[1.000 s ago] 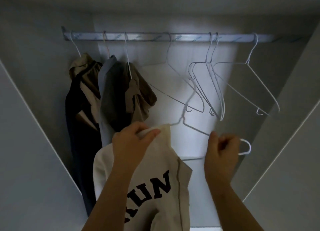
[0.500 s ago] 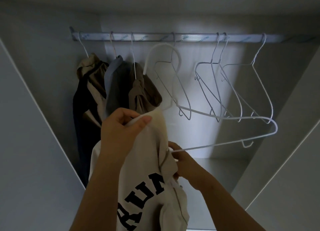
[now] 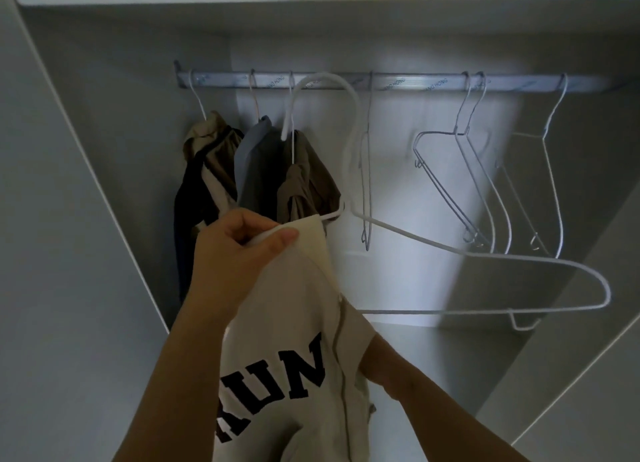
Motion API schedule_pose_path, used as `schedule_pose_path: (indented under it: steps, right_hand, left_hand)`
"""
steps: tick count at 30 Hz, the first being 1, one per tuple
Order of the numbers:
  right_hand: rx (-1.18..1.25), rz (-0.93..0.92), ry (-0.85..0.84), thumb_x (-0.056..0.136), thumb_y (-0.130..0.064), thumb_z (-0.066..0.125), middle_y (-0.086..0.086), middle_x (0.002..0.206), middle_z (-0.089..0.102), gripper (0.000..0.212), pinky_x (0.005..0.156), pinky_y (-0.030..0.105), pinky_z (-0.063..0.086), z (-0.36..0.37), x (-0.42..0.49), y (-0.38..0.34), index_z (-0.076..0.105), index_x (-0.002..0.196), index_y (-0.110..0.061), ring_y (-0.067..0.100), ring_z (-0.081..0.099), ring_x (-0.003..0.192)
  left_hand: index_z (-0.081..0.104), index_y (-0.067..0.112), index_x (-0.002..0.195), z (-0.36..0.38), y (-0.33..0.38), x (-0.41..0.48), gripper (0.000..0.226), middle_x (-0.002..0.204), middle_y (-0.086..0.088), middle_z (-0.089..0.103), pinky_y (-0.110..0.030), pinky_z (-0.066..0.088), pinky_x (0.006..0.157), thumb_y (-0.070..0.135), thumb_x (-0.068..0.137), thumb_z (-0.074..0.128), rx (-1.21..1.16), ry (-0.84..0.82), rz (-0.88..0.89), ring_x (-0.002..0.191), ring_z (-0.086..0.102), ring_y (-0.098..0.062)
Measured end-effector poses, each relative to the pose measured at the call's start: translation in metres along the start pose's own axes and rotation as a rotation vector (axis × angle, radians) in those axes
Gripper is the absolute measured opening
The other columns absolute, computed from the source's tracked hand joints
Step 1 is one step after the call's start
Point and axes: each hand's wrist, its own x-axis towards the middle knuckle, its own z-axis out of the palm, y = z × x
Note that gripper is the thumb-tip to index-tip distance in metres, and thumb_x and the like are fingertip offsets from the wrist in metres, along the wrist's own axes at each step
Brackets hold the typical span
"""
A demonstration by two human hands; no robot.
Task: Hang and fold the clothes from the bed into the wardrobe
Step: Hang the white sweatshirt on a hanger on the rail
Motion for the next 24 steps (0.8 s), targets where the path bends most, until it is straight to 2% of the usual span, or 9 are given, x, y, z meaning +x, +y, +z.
schedule_pose_path:
  steps: [2,3,7,10,12,14,16,20,24]
  right_hand:
    - [0.028,-0.017,0.085,0.097,-0.015,0.044,0.012,0.100,0.063,0.019,0.086,0.029,0.047,-0.012,0.002,0.007,0.061,0.099,-0.009,0.022,0.060,0.094]
    - [0.074,-0.034,0.121,0.097,-0.014,0.043,0.013,0.099,0.063,0.020,0.080,0.026,0.047,-0.019,0.003,0.008,0.061,0.099,-0.007,0.021,0.059,0.091]
    - [0.115,-0.082,0.200,0.097,-0.021,0.044,0.000,0.069,0.048,0.025,0.056,0.019,0.034,-0.043,0.007,0.008,0.050,0.074,-0.014,0.011,0.044,0.065]
    - [0.013,-0.205,0.248,0.094,-0.028,0.052,-0.003,0.065,0.054,0.032,0.056,0.015,0.035,-0.055,0.010,0.006,0.057,0.072,-0.007,0.008,0.047,0.063]
    - [-0.036,-0.277,0.166,0.086,-0.027,0.064,-0.010,0.059,0.051,0.031,0.053,0.013,0.034,-0.063,0.009,0.002,0.056,0.065,-0.006,0.003,0.044,0.055]
    - [-0.280,-0.237,0.065,0.073,-0.030,0.076,-0.014,0.062,0.054,0.023,0.052,0.012,0.037,-0.068,0.010,-0.001,0.062,0.072,-0.012,-0.001,0.048,0.055]
    - [-0.544,-0.153,0.034,0.064,-0.035,0.077,-0.014,0.067,0.059,0.025,0.049,0.007,0.038,-0.075,0.013,-0.001,0.065,0.079,-0.020,-0.004,0.053,0.058]
    - [-0.614,-0.103,0.149,0.065,-0.031,0.073,-0.012,0.062,0.053,0.020,0.047,0.011,0.032,-0.089,0.015,-0.001,0.055,0.067,-0.022,-0.003,0.048,0.058]
    - [-0.640,-0.046,0.263,0.071,-0.037,0.070,-0.011,0.068,0.045,0.025,0.049,0.013,0.029,-0.101,0.013,0.004,0.049,0.072,-0.024,-0.001,0.041,0.062]
  left_hand:
    - [0.061,0.025,0.067,-0.009,-0.007,0.006,0.016,0.064,0.021,0.065,-0.010,0.050,0.057,0.017,0.072,0.075,0.024,-0.010,-0.009,0.062,0.062,0.003]
    - [0.061,0.025,0.066,-0.012,-0.011,0.009,0.017,0.063,0.021,0.065,-0.008,0.049,0.057,0.015,0.072,0.075,0.043,-0.020,-0.010,0.062,0.061,0.004]
    - [0.060,0.027,0.062,-0.029,-0.027,0.019,0.024,0.059,0.025,0.062,-0.002,0.043,0.053,0.011,0.073,0.075,0.127,-0.049,-0.020,0.058,0.058,0.009]
    - [0.061,0.032,0.054,-0.042,-0.037,0.031,0.031,0.057,0.025,0.061,-0.001,0.041,0.052,0.012,0.072,0.076,0.149,-0.034,-0.052,0.056,0.057,0.010]
    - [0.064,0.037,0.050,-0.049,-0.039,0.039,0.033,0.056,0.025,0.061,-0.001,0.042,0.051,0.014,0.071,0.076,0.147,-0.044,-0.073,0.055,0.057,0.009]
    - [0.064,0.044,0.051,-0.053,-0.039,0.045,0.037,0.056,0.026,0.061,-0.001,0.041,0.051,0.016,0.071,0.076,0.154,-0.063,-0.066,0.056,0.057,0.010]
    - [0.065,0.040,0.050,-0.053,-0.039,0.050,0.035,0.055,0.026,0.061,0.000,0.040,0.050,0.015,0.071,0.075,0.151,-0.069,-0.054,0.055,0.057,0.011]
    - [0.061,0.030,0.053,-0.050,-0.040,0.055,0.030,0.054,0.022,0.061,-0.002,0.041,0.048,0.012,0.072,0.076,0.137,-0.070,-0.056,0.053,0.058,0.009]
    - [0.064,0.038,0.048,-0.050,-0.041,0.061,0.035,0.053,0.022,0.061,-0.003,0.042,0.048,0.014,0.071,0.076,0.122,-0.076,-0.077,0.052,0.057,0.009]
